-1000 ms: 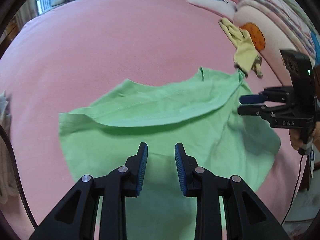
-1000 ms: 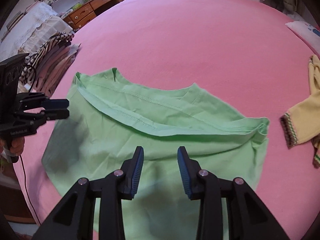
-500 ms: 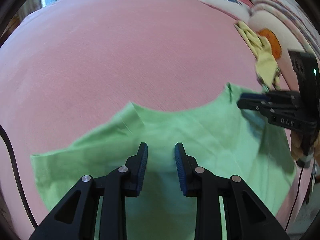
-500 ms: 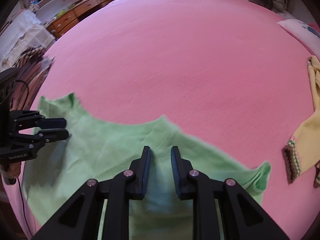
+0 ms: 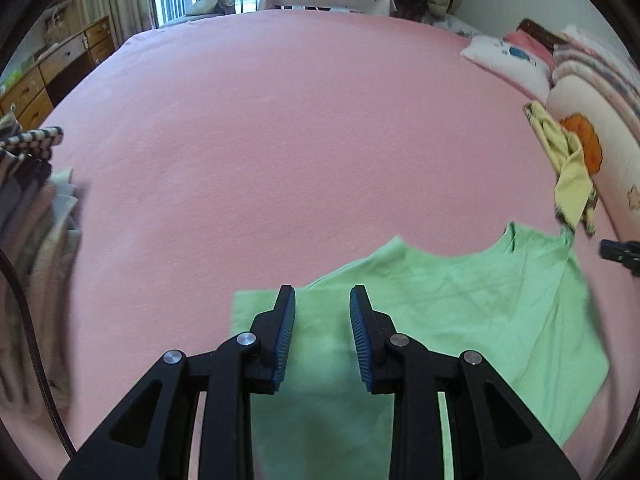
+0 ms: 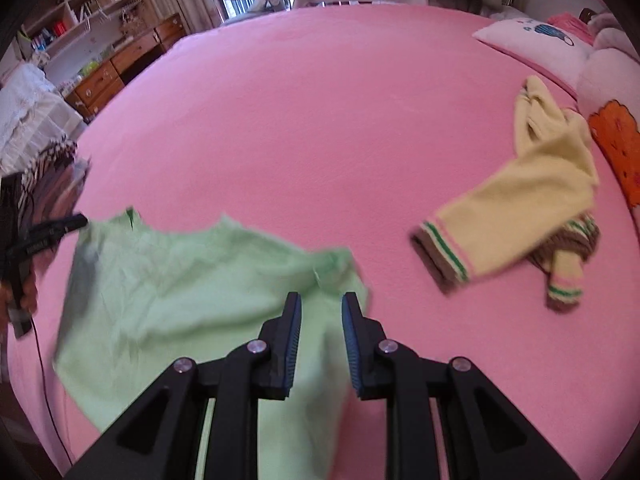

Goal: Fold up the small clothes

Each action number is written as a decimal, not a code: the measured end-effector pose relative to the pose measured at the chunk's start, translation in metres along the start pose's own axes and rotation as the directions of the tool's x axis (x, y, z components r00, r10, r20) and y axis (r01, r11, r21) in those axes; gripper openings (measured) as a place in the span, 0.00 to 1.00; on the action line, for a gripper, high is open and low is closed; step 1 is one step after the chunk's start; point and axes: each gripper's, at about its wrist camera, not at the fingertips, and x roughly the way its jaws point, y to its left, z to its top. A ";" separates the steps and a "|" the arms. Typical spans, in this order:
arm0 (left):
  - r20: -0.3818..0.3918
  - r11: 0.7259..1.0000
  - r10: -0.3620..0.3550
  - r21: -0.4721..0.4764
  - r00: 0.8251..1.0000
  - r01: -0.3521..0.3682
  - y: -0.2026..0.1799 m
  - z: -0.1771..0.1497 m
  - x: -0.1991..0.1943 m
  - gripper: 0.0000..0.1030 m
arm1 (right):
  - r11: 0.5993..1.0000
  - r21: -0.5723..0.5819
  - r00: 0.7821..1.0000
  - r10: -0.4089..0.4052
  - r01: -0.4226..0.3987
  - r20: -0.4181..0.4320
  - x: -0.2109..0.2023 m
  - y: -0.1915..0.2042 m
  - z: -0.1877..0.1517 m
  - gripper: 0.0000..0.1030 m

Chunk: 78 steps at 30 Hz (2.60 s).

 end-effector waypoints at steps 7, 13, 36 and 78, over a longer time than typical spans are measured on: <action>-0.044 1.000 0.010 -0.023 0.999 -0.011 0.030 -0.036 -0.027 0.26 | 0.999 -0.018 0.992 0.030 -0.032 -0.120 -0.025 -0.008 -0.081 0.20; -0.107 1.000 0.014 -0.024 0.994 -0.017 0.023 -0.101 -0.051 0.26 | 1.000 -0.022 0.988 0.012 -0.016 -0.155 -0.041 -0.005 -0.152 0.20; -0.213 0.993 -0.002 -0.116 0.977 -0.023 -0.015 -0.188 -0.073 0.26 | 0.937 -0.040 0.935 0.341 -0.346 -0.100 -0.002 -0.001 -0.146 0.20; -0.284 0.986 0.046 -0.144 0.958 -0.089 0.013 -0.217 -0.082 0.33 | 0.991 -0.096 0.990 0.082 -0.093 -0.116 -0.020 0.019 -0.202 0.45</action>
